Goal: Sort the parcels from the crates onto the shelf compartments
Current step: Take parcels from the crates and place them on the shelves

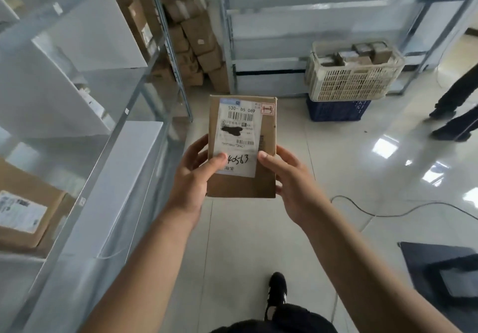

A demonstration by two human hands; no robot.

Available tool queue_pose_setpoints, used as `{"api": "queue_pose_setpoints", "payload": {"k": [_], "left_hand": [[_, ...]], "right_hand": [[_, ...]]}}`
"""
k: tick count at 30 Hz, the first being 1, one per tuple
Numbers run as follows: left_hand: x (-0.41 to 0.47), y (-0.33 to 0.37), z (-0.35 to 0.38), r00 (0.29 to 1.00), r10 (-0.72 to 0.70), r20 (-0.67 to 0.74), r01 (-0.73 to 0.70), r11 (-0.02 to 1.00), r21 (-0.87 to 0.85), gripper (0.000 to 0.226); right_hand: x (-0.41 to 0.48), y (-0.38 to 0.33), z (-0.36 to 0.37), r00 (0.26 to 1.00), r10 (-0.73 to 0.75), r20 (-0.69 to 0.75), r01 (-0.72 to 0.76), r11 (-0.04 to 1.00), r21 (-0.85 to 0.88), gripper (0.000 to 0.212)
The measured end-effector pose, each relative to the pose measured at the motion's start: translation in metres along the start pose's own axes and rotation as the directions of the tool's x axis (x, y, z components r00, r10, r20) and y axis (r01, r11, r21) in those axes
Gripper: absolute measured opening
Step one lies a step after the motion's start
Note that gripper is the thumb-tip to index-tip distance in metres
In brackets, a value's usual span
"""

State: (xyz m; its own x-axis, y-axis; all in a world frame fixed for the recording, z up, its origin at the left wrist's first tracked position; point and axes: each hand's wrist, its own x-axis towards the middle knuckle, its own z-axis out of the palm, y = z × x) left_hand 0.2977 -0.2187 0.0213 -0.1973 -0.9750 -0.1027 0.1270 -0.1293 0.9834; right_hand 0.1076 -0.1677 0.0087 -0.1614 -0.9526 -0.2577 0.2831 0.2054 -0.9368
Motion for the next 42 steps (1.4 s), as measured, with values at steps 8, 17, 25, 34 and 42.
{"api": "queue_pose_setpoints", "payload": {"k": [8,17,25,34,42], "left_hand": [[0.103,0.017,0.044,0.997,0.000,-0.076,-0.001,1.000,-0.023,0.045],[0.239,0.037,0.026,0.981,0.056,-0.185,-0.066,0.997,-0.048,0.056],[0.391,0.078,-0.025,0.967,0.167,-0.194,-0.173,0.985,-0.012,0.052],[0.498,0.115,-0.068,0.944,0.193,-0.269,-0.201,0.980,-0.002,0.053],[0.556,0.128,-0.092,0.834,0.257,-0.489,-0.264,0.963,0.055,0.057]], "right_hand": [[0.118,-0.051,-0.033,0.998,0.008,0.063,-0.006,0.999,-0.032,0.076],[0.268,-0.094,-0.003,0.989,0.002,0.150,0.008,0.998,-0.062,0.076],[0.413,-0.144,0.062,0.980,-0.047,0.193,0.061,0.996,-0.063,0.074],[0.533,-0.186,0.120,0.951,-0.049,0.305,0.075,0.995,-0.072,0.070],[0.638,-0.205,0.169,0.843,-0.025,0.537,0.067,0.996,-0.060,0.070]]}}
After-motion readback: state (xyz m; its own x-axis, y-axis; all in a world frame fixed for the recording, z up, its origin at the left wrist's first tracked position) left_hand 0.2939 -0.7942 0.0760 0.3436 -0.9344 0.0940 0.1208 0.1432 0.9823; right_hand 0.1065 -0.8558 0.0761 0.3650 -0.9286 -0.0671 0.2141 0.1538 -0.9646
